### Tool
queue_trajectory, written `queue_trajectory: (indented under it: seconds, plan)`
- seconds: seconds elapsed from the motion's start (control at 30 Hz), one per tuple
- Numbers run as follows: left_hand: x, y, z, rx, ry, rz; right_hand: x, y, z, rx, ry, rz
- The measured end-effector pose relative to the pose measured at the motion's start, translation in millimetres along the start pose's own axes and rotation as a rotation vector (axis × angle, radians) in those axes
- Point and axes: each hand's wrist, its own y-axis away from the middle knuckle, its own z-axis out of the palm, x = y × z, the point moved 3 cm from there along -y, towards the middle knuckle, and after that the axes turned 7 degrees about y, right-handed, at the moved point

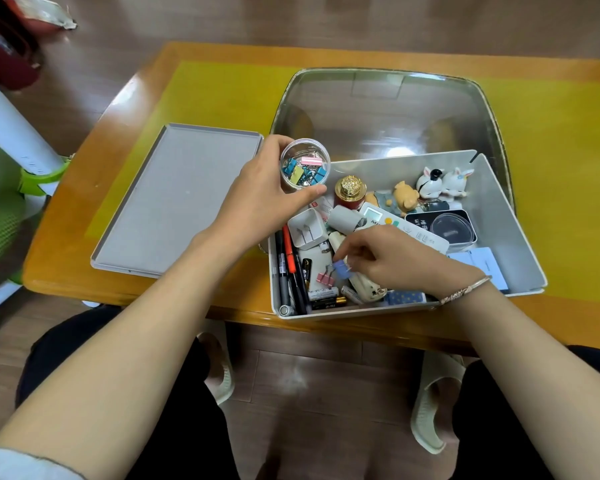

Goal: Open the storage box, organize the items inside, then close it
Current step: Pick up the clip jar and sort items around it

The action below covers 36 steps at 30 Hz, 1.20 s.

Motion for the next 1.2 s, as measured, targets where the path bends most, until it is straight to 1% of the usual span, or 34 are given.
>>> queue_trajectory:
  seconds: [0.17, 0.27, 0.33, 0.43, 0.5, 0.57, 0.7, 0.8, 0.87, 0.93, 1.0, 1.1, 1.2]
  plan:
    - [-4.8, 0.5, -3.4, -0.003, -0.020, -0.004, 2.6, -6.3, 1.9, 0.131, 0.034, 0.095]
    - [-5.6, 0.6, -3.7, -0.003, -0.028, 0.001, -3.1, -9.5, 8.5, 0.140, 0.084, 0.106]
    - [-4.8, 0.6, -2.7, -0.002, -0.032, 0.009, -8.9, -9.5, 15.5, 0.115, 0.228, 0.080]
    - [-4.0, 0.3, -1.0, -0.003, -0.026, 0.014, -17.1, -10.0, 26.6, 0.089, 0.543, 0.022]
    - [-4.2, 0.0, -0.1, -0.008, -0.026, 0.017, -19.6, -12.0, 31.7, 0.075, 0.624, 0.016]
    - [-4.3, 0.2, 0.6, -0.013, -0.022, 0.016, -19.5, -14.3, 32.5, 0.075, 0.636, 0.024]
    - [-4.0, 0.4, 1.7, -0.025, -0.027, 0.006, -14.0, -14.8, 28.0, 0.105, 0.547, 0.021]
    - [-3.7, 0.5, 2.5, -0.011, 0.016, -0.052, -11.7, -12.7, 20.4, 0.134, 0.353, -0.006]
    - [-3.9, 0.3, 3.1, 0.020, 0.029, -0.077, -10.6, -10.7, 10.3, 0.182, 0.198, 0.001]
    - [-3.5, 0.1, 5.0, 0.032, 0.003, -0.041, -5.9, -6.8, -2.5, 0.273, 0.042, 0.016]
    - [-1.8, -0.2, 8.5, 0.019, -0.031, 0.019, 2.3, -0.3, -16.4, 0.399, -0.077, 0.044]
    - [1.9, 0.1, 12.5, 0.020, -0.070, 0.091, 14.0, 9.2, -34.1, 0.604, -0.176, 0.104]
    - [6.8, 2.7, 19.3, -0.007, -0.094, 0.135, 17.7, 15.4, -45.8, 0.805, -0.272, 0.091]
